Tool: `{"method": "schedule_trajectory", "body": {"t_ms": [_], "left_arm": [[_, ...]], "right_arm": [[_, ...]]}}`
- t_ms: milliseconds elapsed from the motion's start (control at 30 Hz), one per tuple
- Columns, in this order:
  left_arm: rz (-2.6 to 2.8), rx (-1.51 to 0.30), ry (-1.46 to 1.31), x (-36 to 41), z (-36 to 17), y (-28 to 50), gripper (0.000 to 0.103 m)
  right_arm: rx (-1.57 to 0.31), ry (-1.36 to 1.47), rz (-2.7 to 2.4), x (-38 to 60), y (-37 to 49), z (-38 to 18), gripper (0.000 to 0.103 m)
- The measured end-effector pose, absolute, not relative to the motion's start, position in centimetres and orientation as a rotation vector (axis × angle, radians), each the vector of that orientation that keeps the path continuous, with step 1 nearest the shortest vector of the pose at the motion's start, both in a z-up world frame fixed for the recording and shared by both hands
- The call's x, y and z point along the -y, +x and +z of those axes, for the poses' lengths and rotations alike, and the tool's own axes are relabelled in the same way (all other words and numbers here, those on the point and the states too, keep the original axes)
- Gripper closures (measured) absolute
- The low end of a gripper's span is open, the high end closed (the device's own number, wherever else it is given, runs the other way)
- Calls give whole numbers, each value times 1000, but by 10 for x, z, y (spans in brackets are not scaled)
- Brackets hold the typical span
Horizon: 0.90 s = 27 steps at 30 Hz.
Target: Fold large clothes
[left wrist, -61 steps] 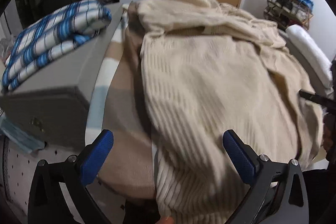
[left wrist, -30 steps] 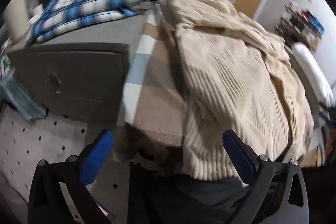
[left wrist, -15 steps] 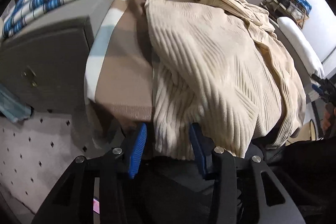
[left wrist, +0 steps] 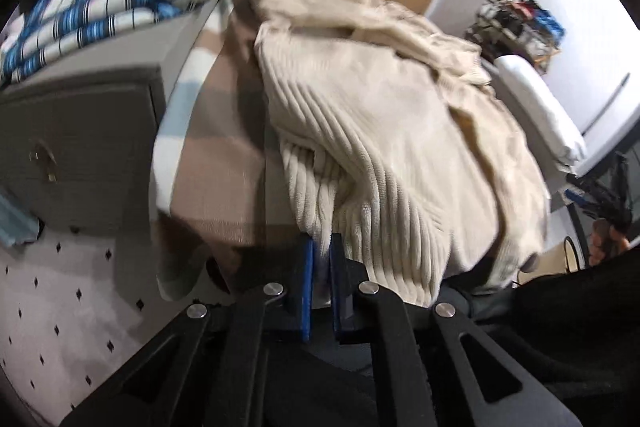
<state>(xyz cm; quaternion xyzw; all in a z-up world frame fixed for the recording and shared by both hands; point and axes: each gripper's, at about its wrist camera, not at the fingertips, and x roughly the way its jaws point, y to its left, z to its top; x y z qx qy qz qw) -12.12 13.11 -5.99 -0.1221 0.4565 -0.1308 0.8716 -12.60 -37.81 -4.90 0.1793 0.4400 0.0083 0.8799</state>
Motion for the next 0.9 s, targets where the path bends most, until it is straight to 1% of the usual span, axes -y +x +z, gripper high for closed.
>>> {"method": "schedule_trajectory", "body": {"t_ms": [167,267,367,500,533,600,633,667,700,833,900], "left_arm": [[-282,-863,-321,-158,-32,-130,101],[-285,-828,-345,-164,-25,-130,101],[-294,-839,-337,-158,-29,-123,101],[-307,-855,-315,-157,-32,-120,101],[-309,-855,-314,-158,-31,-121,101],[-308,-853,-318,-162,-29,-123,101],[-309,-850,-324,-164,-29,-124,101],[-310,-843,-331,-164,-28,-124,101],[-312,-837,-336,-165,-26,-125,101],[-318,-796,-368,-170,-17,-125,101],[-320,-770,-379,-170,-9,-122,101]], "right_arm": [[-1023,328,155,367,-154,-78,25],[-1011,430,253,369,-165,-100,25],[-992,531,317,369,-165,-122,25],[-1059,596,310,366,-156,-154,24],[-1064,618,322,365,-155,-159,26],[-1059,653,364,359,-151,-166,50],[-1051,652,385,356,-150,-165,80],[-1022,633,413,351,-149,-157,99],[-982,622,443,349,-150,-147,100],[-704,613,544,353,-160,-77,100],[-610,606,543,357,-158,-46,100]]}}
